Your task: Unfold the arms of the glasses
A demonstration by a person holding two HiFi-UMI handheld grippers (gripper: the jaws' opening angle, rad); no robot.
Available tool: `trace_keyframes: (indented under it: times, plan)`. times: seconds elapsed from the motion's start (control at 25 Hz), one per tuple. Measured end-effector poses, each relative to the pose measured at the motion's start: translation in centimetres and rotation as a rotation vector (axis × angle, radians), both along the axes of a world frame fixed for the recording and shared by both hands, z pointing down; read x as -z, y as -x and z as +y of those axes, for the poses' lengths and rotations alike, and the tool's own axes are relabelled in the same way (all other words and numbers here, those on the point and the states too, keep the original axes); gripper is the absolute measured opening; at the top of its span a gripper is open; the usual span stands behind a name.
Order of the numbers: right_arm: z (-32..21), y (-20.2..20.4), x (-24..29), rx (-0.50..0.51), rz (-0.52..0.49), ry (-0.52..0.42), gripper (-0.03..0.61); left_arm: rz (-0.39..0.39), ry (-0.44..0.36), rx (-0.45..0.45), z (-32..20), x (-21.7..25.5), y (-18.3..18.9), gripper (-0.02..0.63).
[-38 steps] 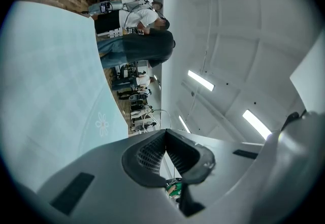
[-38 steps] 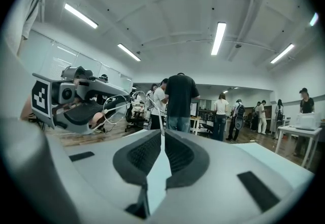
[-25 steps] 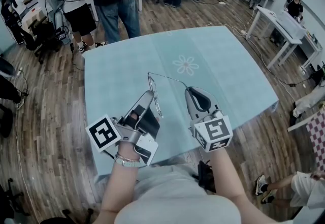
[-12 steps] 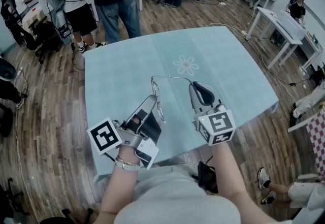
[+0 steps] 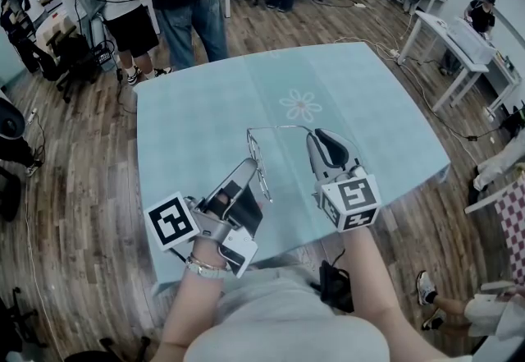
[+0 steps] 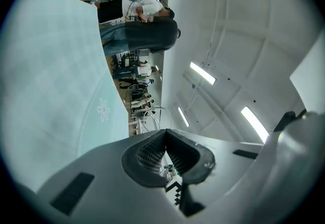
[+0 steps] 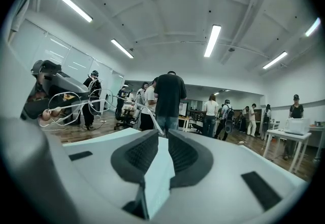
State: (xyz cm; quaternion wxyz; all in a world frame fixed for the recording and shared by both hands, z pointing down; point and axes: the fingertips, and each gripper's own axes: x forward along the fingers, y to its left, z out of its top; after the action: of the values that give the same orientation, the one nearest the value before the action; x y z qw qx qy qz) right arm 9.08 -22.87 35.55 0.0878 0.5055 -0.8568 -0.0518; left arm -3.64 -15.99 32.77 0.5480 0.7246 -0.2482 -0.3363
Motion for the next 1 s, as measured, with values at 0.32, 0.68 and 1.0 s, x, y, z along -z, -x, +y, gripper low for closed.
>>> trace_keyframes:
  times: [0.32, 0.68, 1.0]
  plan:
    - [-0.7, -0.2, 0.0, -0.015, 0.004, 0.007, 0.087, -0.005, 0.006, -0.034, 0.3, -0.3, -0.2, 0.009]
    - [-0.8, 0.2, -0.2, 0.001, 0.000, 0.014, 0.094, -0.005, 0.021, -0.003, -0.7, -0.8, 0.9, 0.009]
    - [0.1, -0.2, 0.5, 0.036, -0.035, -0.008, 0.095, 0.008, 0.018, -0.006, -1.2, -0.6, 1.1, 0.009]
